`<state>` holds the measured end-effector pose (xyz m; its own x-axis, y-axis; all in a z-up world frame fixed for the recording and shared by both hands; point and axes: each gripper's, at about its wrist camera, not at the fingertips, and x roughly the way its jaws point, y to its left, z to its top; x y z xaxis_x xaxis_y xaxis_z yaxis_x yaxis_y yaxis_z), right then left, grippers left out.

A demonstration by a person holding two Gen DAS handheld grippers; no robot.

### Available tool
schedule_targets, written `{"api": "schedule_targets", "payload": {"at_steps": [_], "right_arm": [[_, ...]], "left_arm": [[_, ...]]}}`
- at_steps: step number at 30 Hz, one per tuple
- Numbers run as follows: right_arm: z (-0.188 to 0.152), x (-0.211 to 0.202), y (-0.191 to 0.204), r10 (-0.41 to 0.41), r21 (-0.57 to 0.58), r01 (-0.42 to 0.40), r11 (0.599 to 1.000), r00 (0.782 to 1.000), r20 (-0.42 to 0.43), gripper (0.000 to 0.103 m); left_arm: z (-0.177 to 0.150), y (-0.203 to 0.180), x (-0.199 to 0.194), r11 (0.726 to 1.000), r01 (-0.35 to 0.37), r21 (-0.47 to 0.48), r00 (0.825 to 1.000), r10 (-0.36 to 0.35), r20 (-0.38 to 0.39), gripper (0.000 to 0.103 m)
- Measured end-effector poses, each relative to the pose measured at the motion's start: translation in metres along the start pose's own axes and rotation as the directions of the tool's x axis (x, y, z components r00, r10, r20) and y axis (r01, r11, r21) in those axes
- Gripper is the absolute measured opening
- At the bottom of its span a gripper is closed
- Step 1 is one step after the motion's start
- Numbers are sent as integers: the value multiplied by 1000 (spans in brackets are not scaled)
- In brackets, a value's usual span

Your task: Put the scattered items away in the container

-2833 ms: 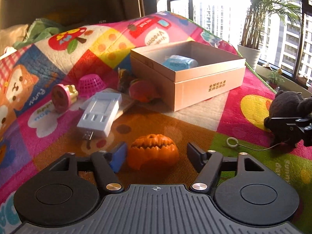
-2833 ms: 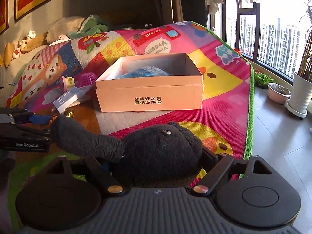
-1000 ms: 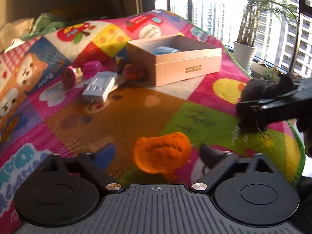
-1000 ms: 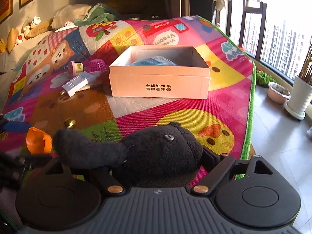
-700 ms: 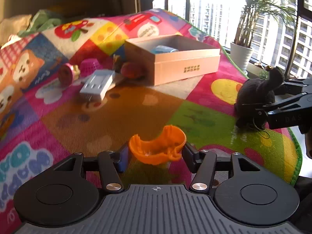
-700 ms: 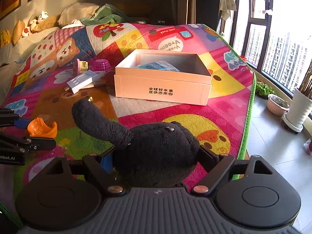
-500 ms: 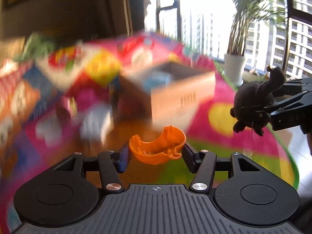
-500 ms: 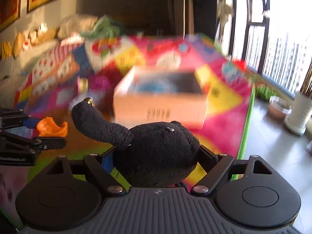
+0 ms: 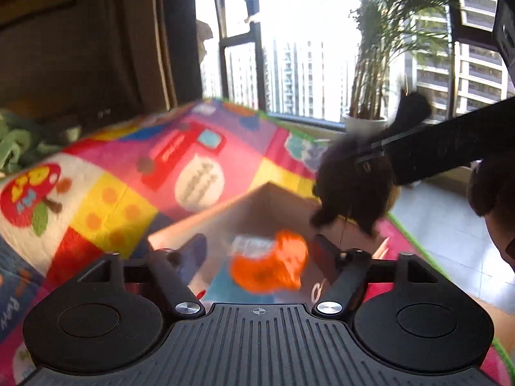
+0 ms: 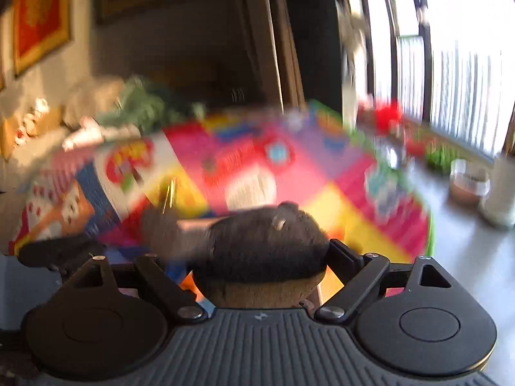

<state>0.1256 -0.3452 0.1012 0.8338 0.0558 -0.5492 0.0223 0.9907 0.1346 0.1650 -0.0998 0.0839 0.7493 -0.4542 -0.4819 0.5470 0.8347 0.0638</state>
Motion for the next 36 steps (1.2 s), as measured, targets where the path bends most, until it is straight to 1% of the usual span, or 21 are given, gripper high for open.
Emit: {"api": "schedule_targets", "payload": {"at_steps": [2,4,7,9,10,11,14,15,17,18,19,20,22,24,26,28,30,31,33,34,36], "right_arm": [[-9,11,-9,10,31,-9,999,1000,-28,87],[-17,9,-18,16,49,-16,999,1000,-4,87],[-25,4,-27,-9,54,6,999,999,40,87],[-26,5,-28,-40,31,38,999,998,46,74],[-28,6,-26,-39,15,38,999,999,36,59],[-28,8,-24,-19,5,19,1000,1000,12,48],[-36,25,-7,50,-19,-52,998,994,-95,42],[-39,33,1,45,-37,-50,998,991,-126,42],[-43,55,15,-6,-76,-7,997,986,-169,42],[-44,63,20,-36,-95,21,995,986,-160,42],[-44,70,24,-60,-124,44,991,990,-126,42],[-40,74,28,-79,-136,63,989,990,-115,42],[-31,78,35,-110,-113,96,989,986,-123,43],[-23,68,51,-71,-137,57,989,993,-95,43],[-17,56,78,11,-184,-26,983,997,-83,45],[-15,51,107,105,-214,-130,968,987,-124,50],[-13,56,137,166,-232,-202,951,972,-167,50],[-11,63,152,175,-235,-218,947,966,-189,50],[-5,89,179,156,-224,-214,951,956,-249,46],[-3,105,189,137,-215,-201,956,950,-279,42],[-1,140,207,60,-231,-141,963,943,-326,41]], "left_arm": [[-16,12,-9,1000,-15,-21,1000,15,5,96],[-36,23,-23,998,-47,-42,999,47,-7,96],[-66,35,-44,991,-99,-89,994,95,-44,97],[-86,43,-60,984,-124,-126,992,118,-54,98],[-95,47,-68,979,-137,-148,990,130,-58,98],[-104,51,-74,974,-150,-173,988,141,-63,99],[-122,62,-89,956,-171,-240,985,161,-62,100],[-125,65,-92,950,-174,-260,985,164,-60,100],[-130,70,-95,941,-177,-288,984,166,-64,100],[-130,72,-95,938,-183,-294,983,171,-65,100],[-131,74,-96,936,-192,-297,981,180,-66,100],[-132,75,-97,933,-200,-298,980,190,-64,101],[-135,77,-98,928,-204,-313,979,194,-63,101],[-137,80,-98,923,-189,-336,982,180,-60,102],[-138,81,-97,919,-188,-346,982,179,-58,102],[-139,80,-96,918,-190,-349,982,180,-63,102],[-139,78,-97,919,-199,-341,980,191,-57,102],[-139,77,-97,920,-202,-336,979,196,-53,102],[-140,75,-99,919,-209,-334,977,207,-40,103],[-140,76,-101,916,-211,-340,977,212,-33,103],[-142,79,-104,907,-212,-365,975,221,-18,103]]}}
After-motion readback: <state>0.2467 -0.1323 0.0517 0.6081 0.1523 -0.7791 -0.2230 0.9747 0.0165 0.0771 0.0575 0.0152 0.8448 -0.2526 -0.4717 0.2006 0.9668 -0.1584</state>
